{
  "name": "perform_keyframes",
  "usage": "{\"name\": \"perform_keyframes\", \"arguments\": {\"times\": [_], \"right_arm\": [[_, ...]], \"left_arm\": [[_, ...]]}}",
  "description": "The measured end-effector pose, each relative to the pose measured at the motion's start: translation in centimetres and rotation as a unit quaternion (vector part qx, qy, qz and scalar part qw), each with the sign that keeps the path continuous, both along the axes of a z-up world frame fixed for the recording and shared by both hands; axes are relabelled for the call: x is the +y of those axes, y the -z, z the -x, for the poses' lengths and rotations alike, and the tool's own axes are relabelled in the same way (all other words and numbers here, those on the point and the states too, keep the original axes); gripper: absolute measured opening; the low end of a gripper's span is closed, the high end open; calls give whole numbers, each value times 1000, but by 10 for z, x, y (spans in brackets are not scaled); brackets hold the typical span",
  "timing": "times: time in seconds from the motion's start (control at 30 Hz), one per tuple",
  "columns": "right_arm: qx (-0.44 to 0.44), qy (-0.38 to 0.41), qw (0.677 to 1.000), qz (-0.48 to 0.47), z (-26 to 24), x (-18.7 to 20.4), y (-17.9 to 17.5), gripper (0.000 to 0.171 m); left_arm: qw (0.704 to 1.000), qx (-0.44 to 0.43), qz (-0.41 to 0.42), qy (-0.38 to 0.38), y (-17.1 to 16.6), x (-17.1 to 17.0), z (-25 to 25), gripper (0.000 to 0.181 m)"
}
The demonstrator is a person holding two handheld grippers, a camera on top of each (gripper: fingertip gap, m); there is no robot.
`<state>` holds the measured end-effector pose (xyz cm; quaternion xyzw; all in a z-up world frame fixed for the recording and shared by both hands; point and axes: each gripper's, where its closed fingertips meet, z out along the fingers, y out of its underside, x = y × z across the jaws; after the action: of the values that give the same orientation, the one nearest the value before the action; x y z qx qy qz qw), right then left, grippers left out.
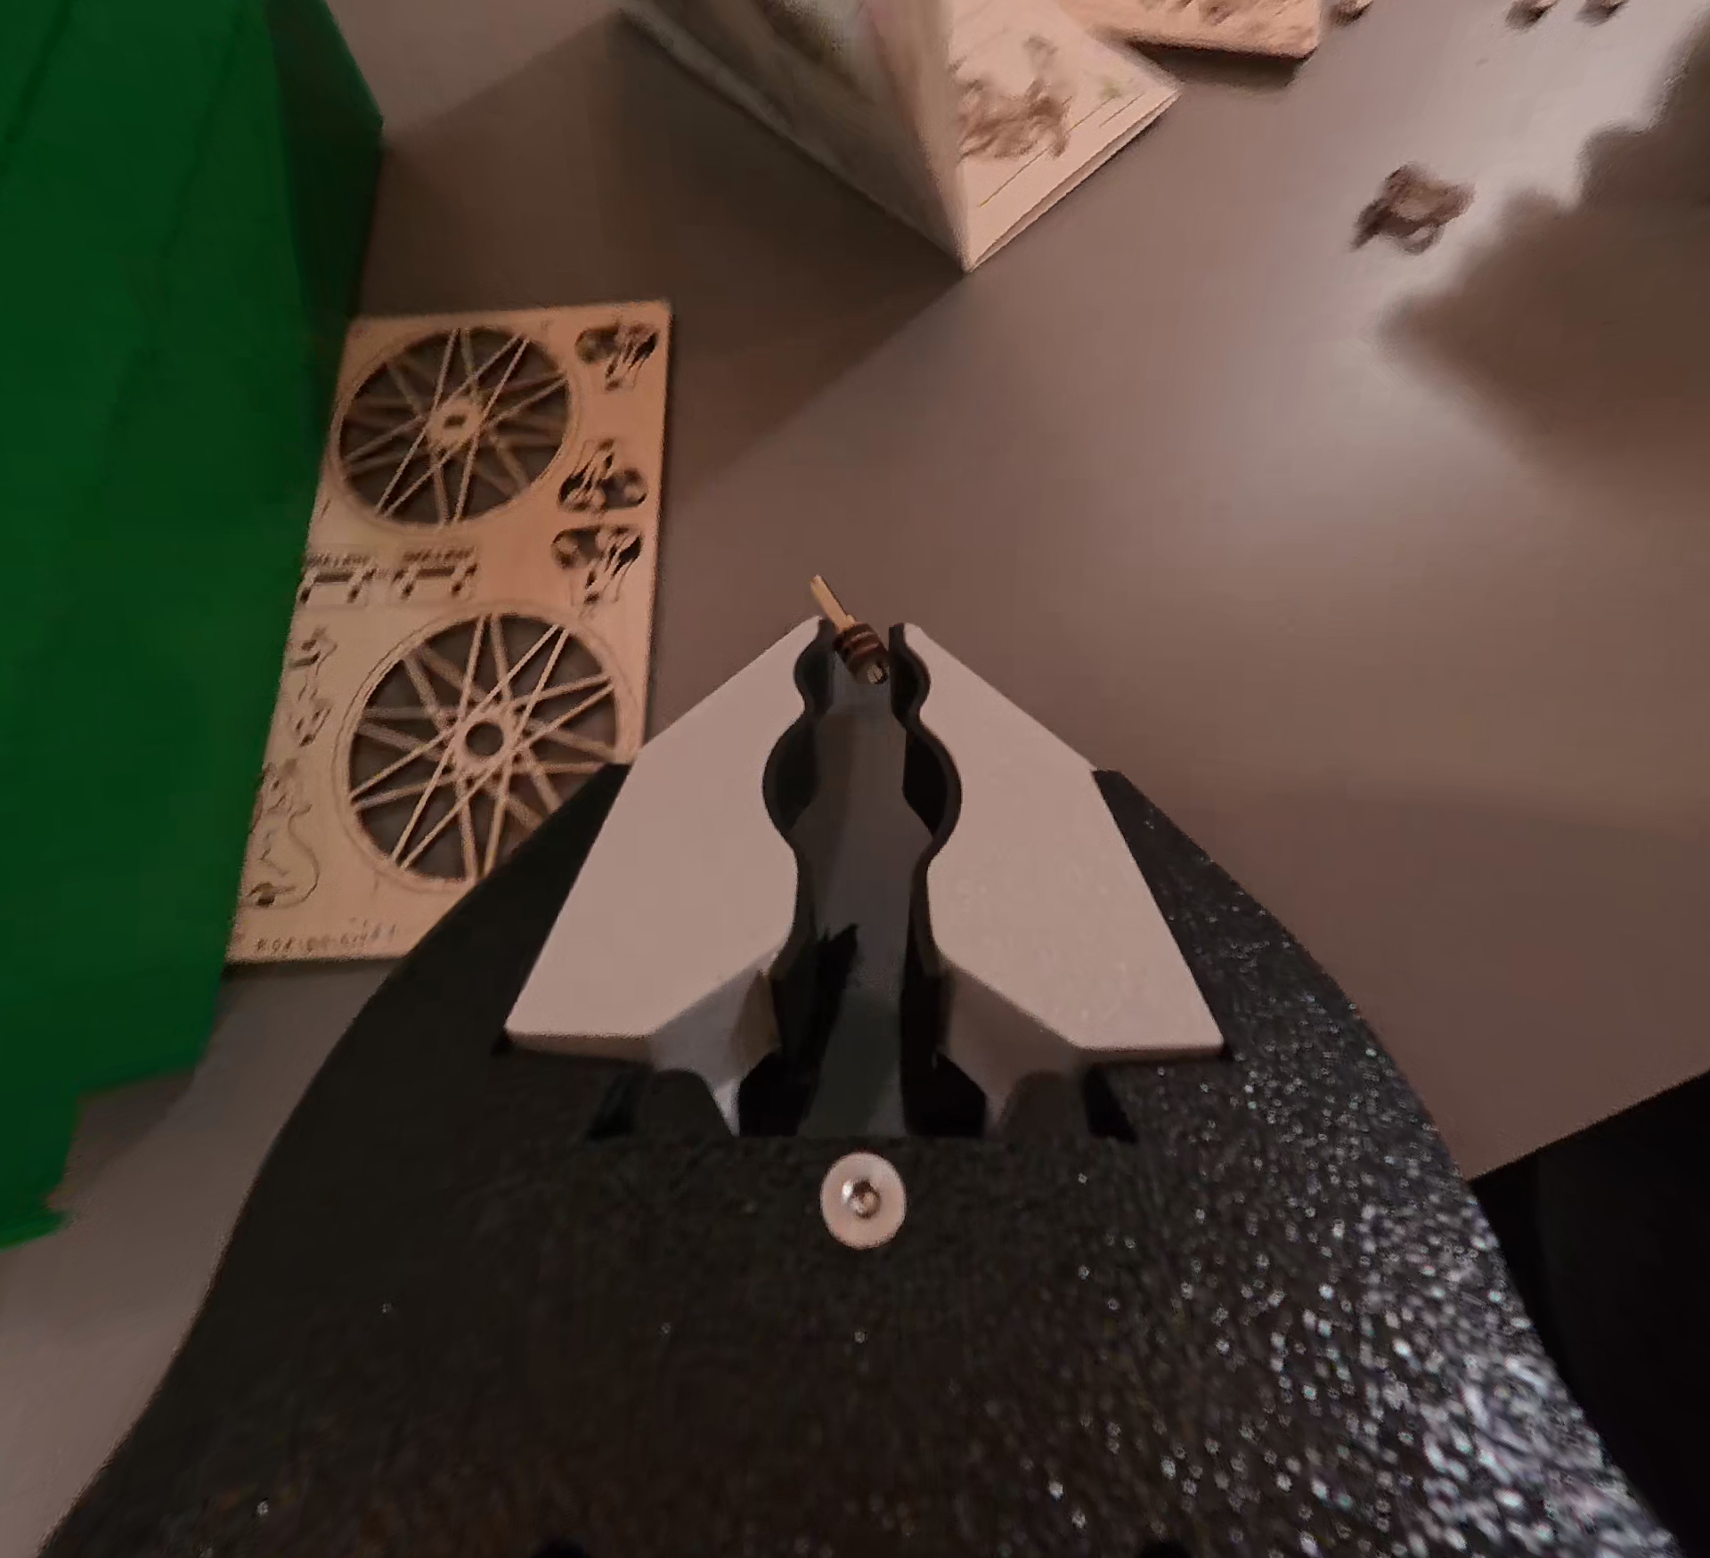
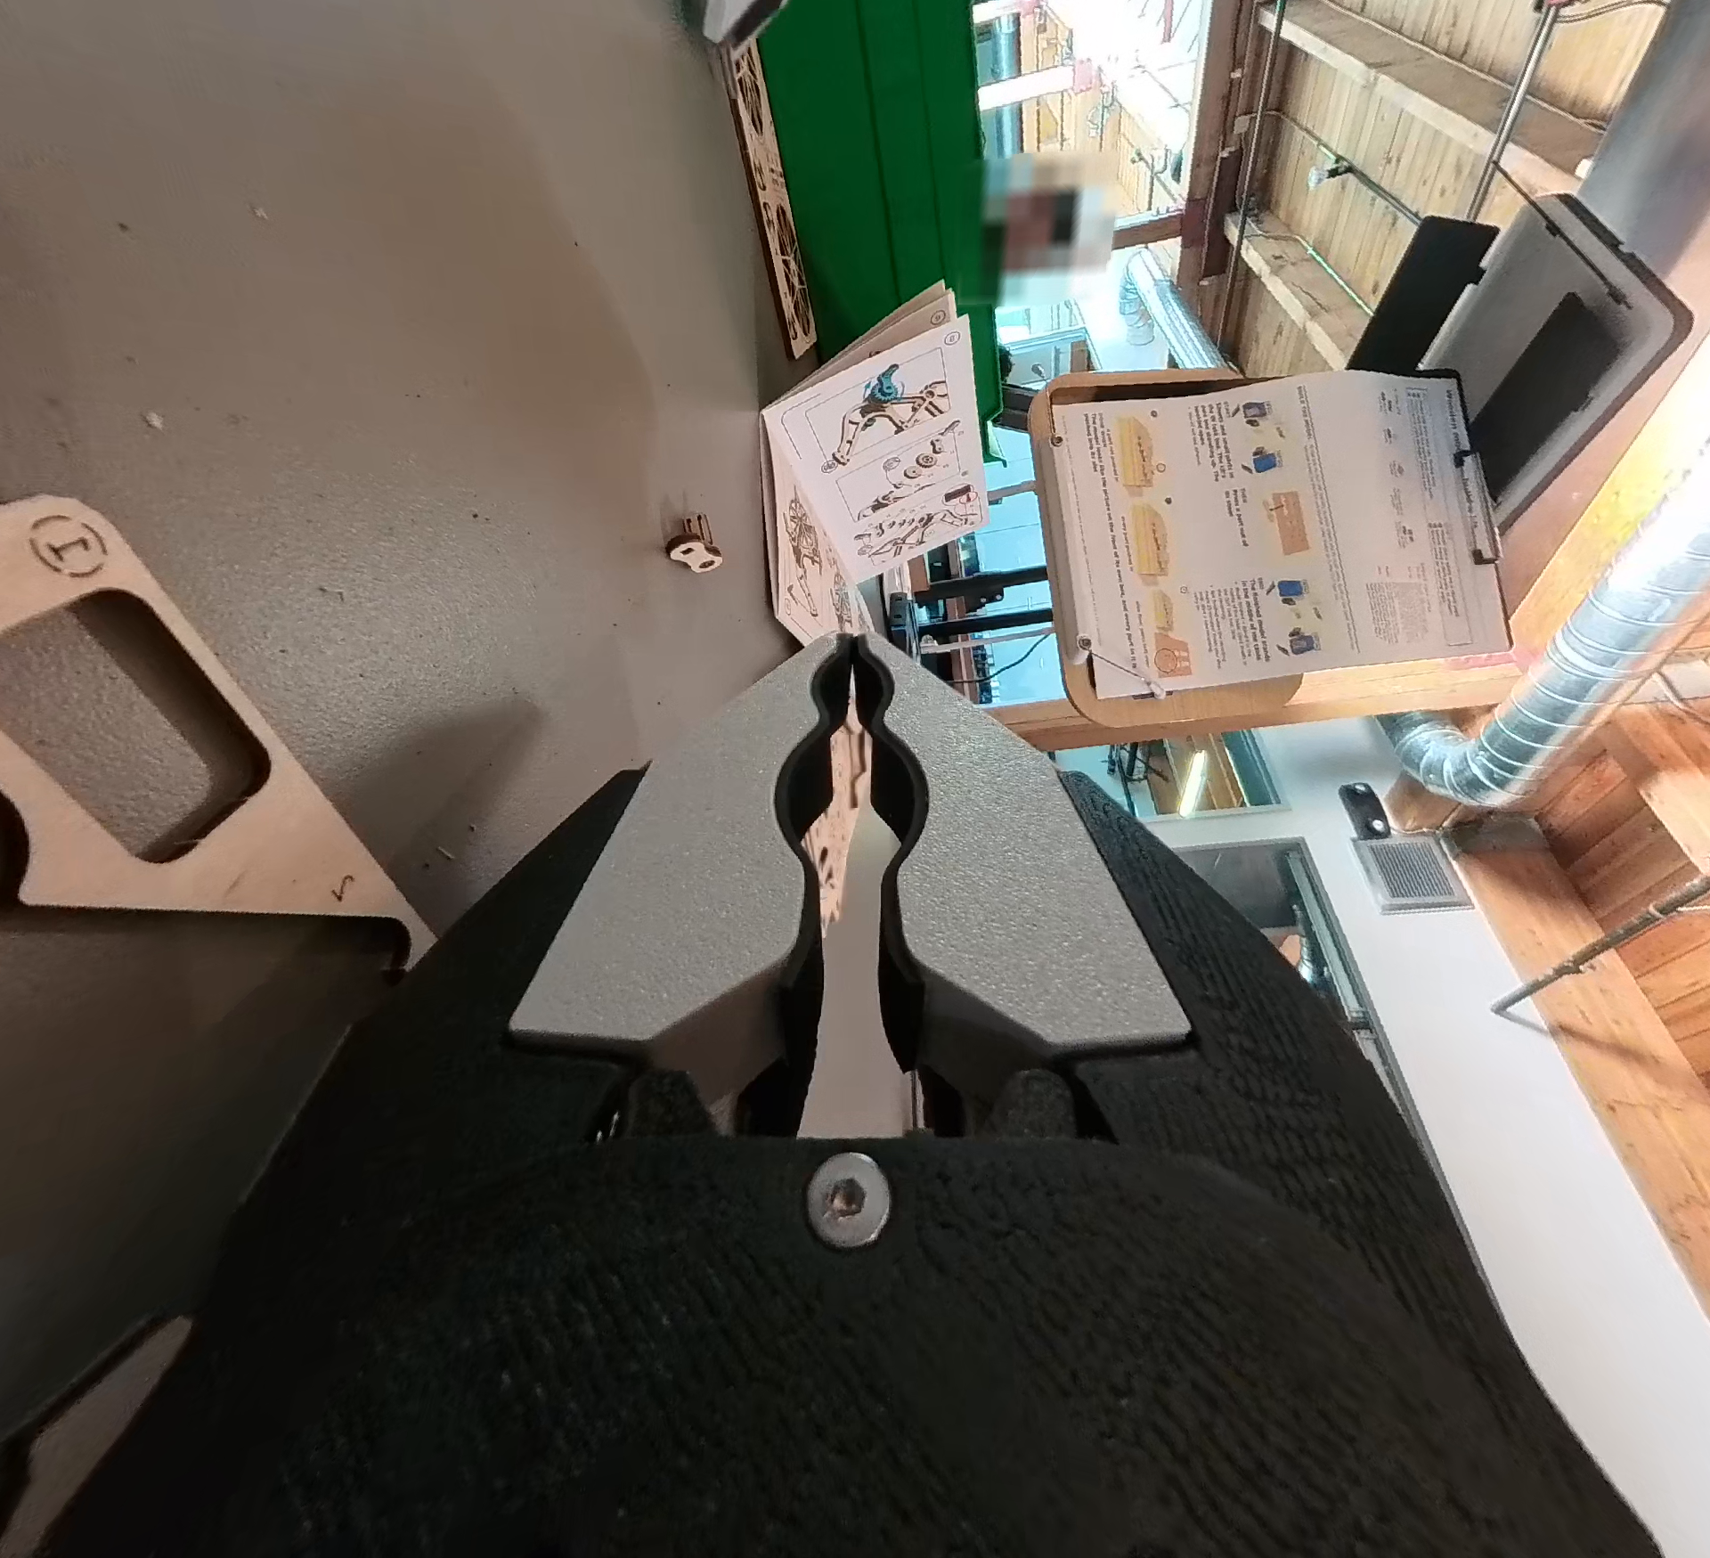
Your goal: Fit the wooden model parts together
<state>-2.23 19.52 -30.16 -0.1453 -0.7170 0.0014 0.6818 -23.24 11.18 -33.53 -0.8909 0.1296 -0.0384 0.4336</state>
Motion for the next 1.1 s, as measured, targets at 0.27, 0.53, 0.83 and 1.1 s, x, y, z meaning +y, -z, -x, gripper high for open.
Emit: {"name": "perform_keyframes", "arguments": {"times": [0.27, 0.53, 0.83, 1.1], "right_arm": [[31, -57, 997, -31, -4, -25, -11, 5], [54, -66, 993, -80, -6, -39, -20, 14], [32, -73, 992, -96, -6, -42, -11, 18], [5, -88, 994, 60, -7, -34, -10, 1]], "left_arm": [[972, -199, -79, 91, -47, 23, -117, 9], [903, -410, -42, 120, -57, 34, -203, 9], [883, -448, 8, 138, -48, 38, -229, 9], [942, -281, -76, 165, -49, 43, -228, 75]]}}
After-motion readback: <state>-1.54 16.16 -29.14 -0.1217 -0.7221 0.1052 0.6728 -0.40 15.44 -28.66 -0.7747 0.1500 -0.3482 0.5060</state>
